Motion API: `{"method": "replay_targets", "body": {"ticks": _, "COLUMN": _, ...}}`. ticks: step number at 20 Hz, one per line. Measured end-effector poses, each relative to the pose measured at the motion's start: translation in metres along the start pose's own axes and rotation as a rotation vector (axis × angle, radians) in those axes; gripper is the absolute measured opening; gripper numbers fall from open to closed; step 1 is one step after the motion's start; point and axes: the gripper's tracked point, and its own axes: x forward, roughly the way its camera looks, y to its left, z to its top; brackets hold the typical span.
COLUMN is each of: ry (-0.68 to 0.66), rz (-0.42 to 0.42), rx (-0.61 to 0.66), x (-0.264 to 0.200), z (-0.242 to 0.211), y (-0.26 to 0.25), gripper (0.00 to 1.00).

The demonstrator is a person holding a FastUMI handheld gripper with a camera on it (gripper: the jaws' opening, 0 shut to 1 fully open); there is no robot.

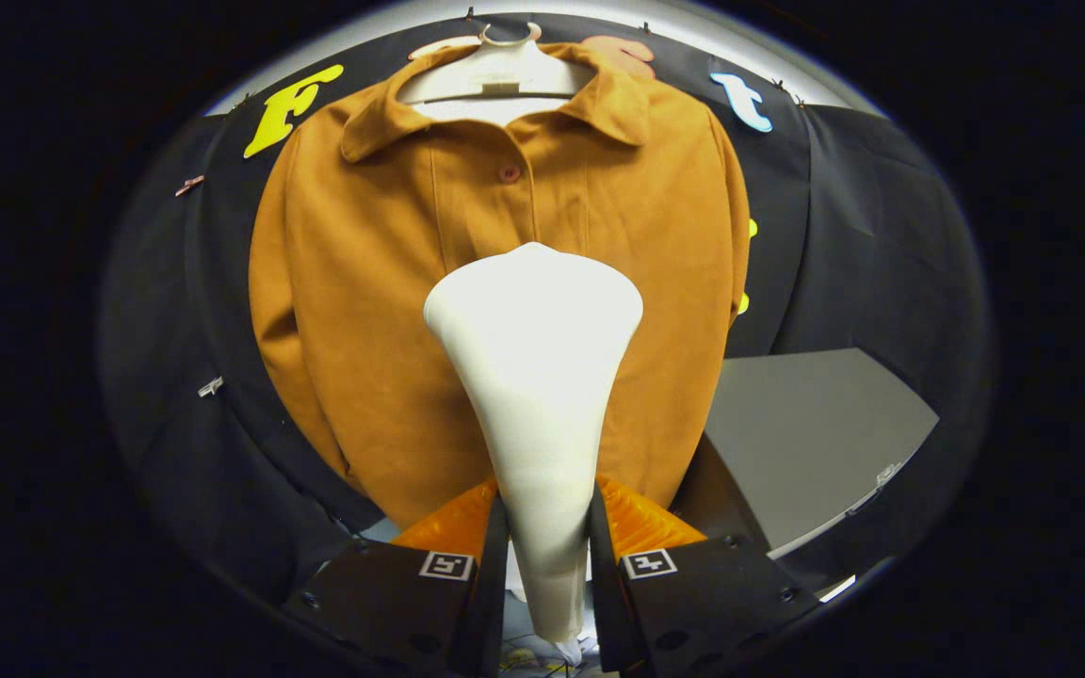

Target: Iron the clothes twice with a garment steamer, once on the left side and once on the right side.

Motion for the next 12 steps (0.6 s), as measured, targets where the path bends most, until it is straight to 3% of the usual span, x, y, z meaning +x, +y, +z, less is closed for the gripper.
{"method": "replay_targets", "body": {"ticks": 12, "ry": -0.325, "rz": -0.029, "rx": -0.007, "x": -0.047, "z": 0.096, "y": -0.024, "gripper": 0.42}}
